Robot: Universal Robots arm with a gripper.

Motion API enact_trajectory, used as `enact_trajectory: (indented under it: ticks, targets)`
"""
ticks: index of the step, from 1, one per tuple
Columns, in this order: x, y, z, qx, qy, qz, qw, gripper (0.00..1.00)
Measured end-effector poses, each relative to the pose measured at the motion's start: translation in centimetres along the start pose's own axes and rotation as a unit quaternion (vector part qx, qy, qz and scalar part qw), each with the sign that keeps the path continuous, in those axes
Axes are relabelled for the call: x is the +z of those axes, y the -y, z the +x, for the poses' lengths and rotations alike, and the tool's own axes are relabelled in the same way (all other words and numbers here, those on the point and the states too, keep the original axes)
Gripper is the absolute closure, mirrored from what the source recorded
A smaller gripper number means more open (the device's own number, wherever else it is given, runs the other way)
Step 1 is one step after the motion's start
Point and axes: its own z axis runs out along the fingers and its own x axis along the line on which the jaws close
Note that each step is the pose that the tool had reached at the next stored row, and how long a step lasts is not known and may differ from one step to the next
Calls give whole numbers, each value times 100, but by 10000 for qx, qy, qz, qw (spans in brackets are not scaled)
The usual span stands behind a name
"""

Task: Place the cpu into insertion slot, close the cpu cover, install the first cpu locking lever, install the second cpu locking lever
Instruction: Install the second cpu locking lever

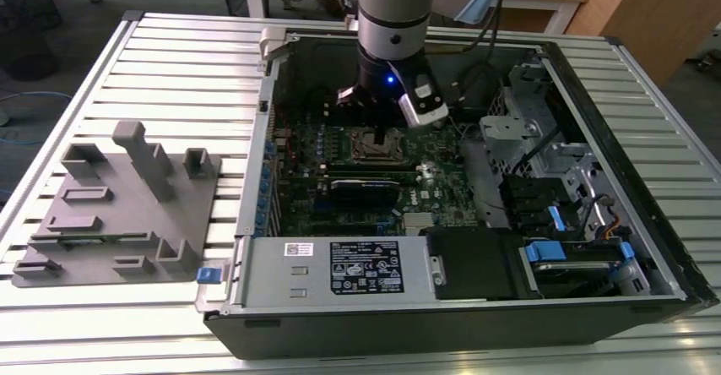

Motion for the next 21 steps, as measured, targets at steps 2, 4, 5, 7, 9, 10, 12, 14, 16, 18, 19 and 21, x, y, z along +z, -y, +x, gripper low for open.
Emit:
enact_trajectory:
  ticks: [2, 4, 5, 7, 9, 10, 12, 14, 16, 18, 19, 21]
  targets:
    - [-15, -1, -1, 0, 0, -4, 10000, 89]
    - [-16, 0, -2, 0, 1, -6, 10000, 89]
    - [-17, 2, -2, 0, 0, -6, 10000, 89]
    - [-18, 3, -2, 0, 0, -5, 10000, 89]
    - [-18, 6, -2, 0, 0, -5, 10000, 89]
    - [-18, 11, -2, -1, 0, -5, 10000, 89]
    - [-20, 27, -3, -1, 0, -5, 10000, 89]
    - [-21, 43, -3, 0, 0, -4, 10000, 89]
    - [-22, 51, -3, 0, 0, -5, 10000, 89]
    - [-21, 51, -3, 0, 0, -5, 10000, 89]
    - [-22, 51, -3, 0, 0, -5, 10000, 89]
    - [-22, 52, -3, 0, 0, -4, 10000, 89]
